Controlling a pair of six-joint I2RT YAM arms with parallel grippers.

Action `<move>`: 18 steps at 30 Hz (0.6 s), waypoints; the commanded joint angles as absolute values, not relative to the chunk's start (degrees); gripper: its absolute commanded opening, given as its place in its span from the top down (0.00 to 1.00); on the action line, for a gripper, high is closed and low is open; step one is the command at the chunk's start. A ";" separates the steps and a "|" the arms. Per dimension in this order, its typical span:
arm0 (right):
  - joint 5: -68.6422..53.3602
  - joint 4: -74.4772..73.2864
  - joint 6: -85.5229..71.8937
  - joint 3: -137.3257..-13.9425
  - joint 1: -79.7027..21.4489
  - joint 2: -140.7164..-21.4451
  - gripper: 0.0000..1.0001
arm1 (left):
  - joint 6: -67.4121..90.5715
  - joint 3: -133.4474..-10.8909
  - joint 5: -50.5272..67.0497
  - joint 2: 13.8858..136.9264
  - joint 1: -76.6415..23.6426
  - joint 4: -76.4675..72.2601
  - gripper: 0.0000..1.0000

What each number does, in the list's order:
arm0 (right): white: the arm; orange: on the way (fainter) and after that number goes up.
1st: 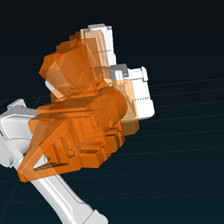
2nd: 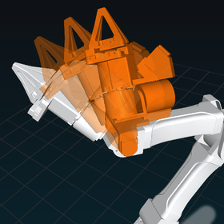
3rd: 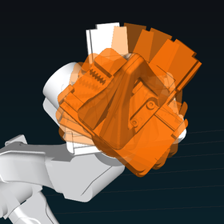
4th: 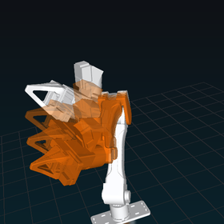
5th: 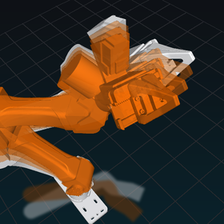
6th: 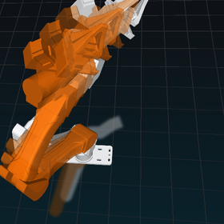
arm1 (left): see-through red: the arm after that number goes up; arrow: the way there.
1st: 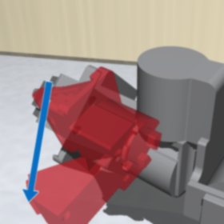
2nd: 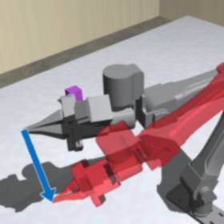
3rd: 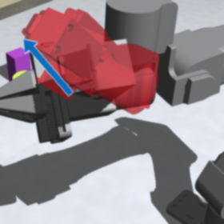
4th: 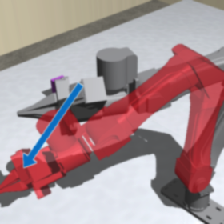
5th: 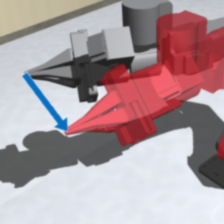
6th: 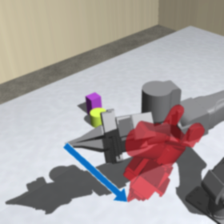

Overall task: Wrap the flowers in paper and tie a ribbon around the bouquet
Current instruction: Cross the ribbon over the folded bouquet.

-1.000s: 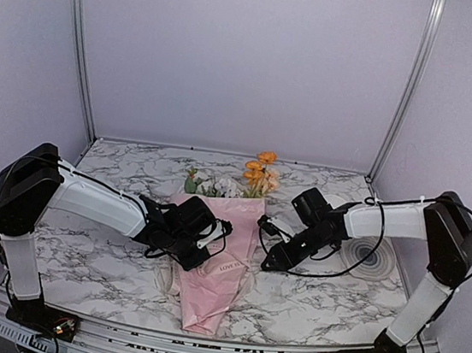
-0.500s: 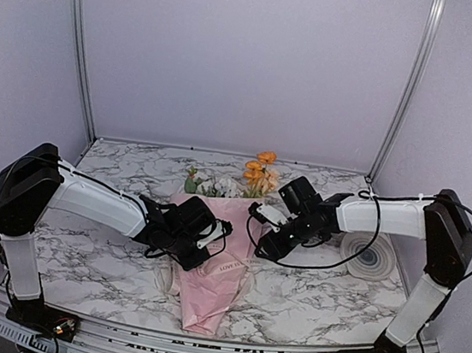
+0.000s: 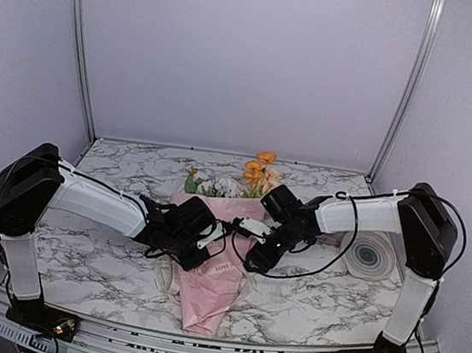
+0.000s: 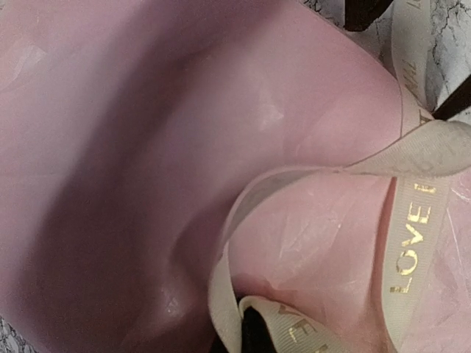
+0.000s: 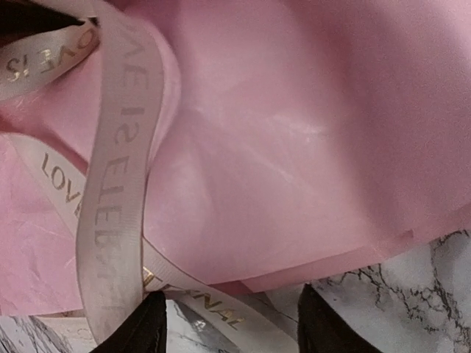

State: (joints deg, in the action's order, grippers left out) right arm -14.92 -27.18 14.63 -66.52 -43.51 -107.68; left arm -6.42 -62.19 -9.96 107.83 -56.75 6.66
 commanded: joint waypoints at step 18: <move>-2.14 -28.44 3.95 -66.51 -38.36 -96.98 1.00 | -5.90 -61.08 -7.09 108.86 -56.53 7.13 1.00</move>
